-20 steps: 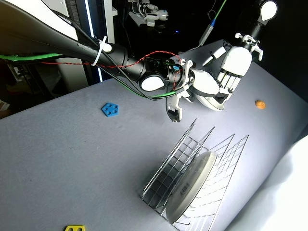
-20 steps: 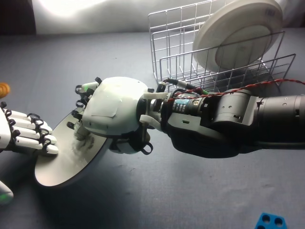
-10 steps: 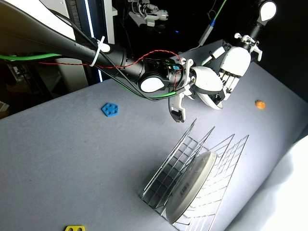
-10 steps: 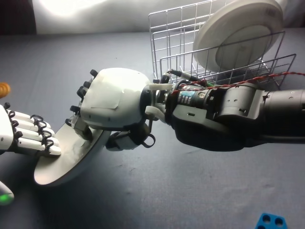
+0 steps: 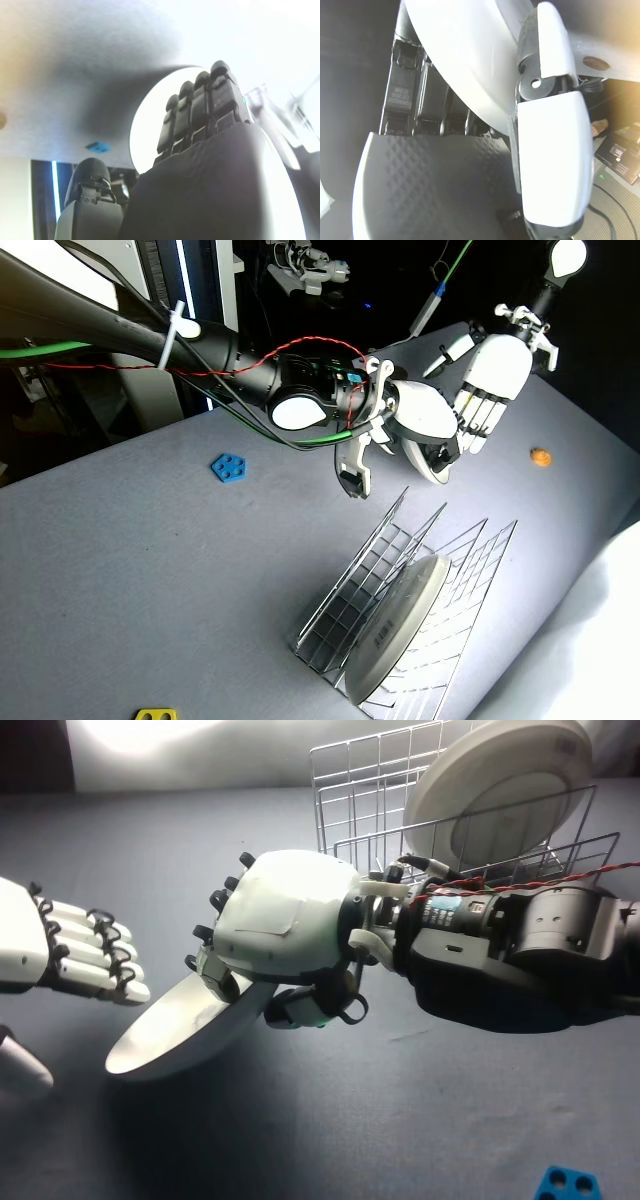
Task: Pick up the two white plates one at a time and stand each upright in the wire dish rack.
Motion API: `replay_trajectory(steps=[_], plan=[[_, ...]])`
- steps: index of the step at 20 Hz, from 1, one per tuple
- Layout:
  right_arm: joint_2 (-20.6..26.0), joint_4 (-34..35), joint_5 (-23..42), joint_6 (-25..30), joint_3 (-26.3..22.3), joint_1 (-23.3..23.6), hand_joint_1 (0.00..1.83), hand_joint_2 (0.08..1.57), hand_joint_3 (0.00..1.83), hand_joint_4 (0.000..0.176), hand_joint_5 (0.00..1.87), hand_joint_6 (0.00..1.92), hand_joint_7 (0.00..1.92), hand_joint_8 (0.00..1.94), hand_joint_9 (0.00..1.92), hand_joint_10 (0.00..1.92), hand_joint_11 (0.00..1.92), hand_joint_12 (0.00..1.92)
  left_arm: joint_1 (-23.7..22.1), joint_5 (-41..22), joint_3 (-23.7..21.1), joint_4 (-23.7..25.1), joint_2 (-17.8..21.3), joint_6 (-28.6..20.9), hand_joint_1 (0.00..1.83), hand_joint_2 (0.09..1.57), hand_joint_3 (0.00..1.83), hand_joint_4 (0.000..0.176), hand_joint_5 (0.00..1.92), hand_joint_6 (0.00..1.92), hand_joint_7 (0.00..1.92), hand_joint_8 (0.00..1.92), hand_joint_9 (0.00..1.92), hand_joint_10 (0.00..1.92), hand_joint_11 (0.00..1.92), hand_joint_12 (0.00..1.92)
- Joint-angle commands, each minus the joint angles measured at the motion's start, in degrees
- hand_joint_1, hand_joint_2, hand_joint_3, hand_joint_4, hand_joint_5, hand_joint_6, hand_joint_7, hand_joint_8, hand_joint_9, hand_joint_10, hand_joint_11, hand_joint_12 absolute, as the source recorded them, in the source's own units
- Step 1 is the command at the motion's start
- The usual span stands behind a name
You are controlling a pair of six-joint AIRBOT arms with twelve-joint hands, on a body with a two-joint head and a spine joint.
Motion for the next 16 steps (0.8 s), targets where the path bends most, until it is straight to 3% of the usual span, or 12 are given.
replay_trajectory(steps=[1,8,9,12,16], plan=[[0.78,-0.03,4.70,-0.20,-0.66,1.08,1.22,1.11,0.00,0.027,1.01,0.98,1.00,0.91,1.17,0.00,0.72,0.93,-1.38,-0.58,0.40,-3.01,0.84,-0.10,0.00,1.13,0.00,0.000,0.06,0.00,0.07,0.00,0.03,0.00,0.00,0.00],[4.74,1.58,3.24,-0.20,-5.38,5.12,1.22,1.09,0.00,0.027,1.04,0.93,1.02,0.87,1.18,0.00,0.76,0.91,-6.31,-0.72,1.32,-4.98,1.28,-0.09,0.00,1.12,0.00,0.000,0.10,0.01,0.10,0.01,0.06,0.01,0.00,0.00],[7.81,3.87,2.33,-0.21,-8.92,8.03,1.23,1.08,0.00,0.026,1.08,0.88,1.06,0.80,1.19,0.01,0.79,0.87,-7.10,-1.88,0.97,-5.91,1.60,-0.09,0.00,1.13,0.00,0.000,0.12,0.02,0.12,0.02,0.07,0.01,0.00,0.00],[9.63,4.63,1.52,-0.21,-10.76,9.74,1.23,1.09,0.00,0.032,1.06,0.90,1.06,0.82,1.20,0.00,0.77,0.88,-7.54,-2.15,0.75,-6.10,1.75,-0.09,0.00,1.12,0.00,0.000,0.09,0.01,0.10,0.01,0.05,0.00,0.00,0.00],[13.12,8.21,-2.51,-0.21,-13.90,14.35,1.23,1.08,0.00,0.023,1.08,0.88,1.07,0.80,1.19,0.00,0.76,0.89,-10.42,-3.14,0.09,-6.19,2.32,-0.06,0.00,1.12,0.00,0.000,0.11,0.01,0.11,0.01,0.06,0.01,0.00,0.00]])
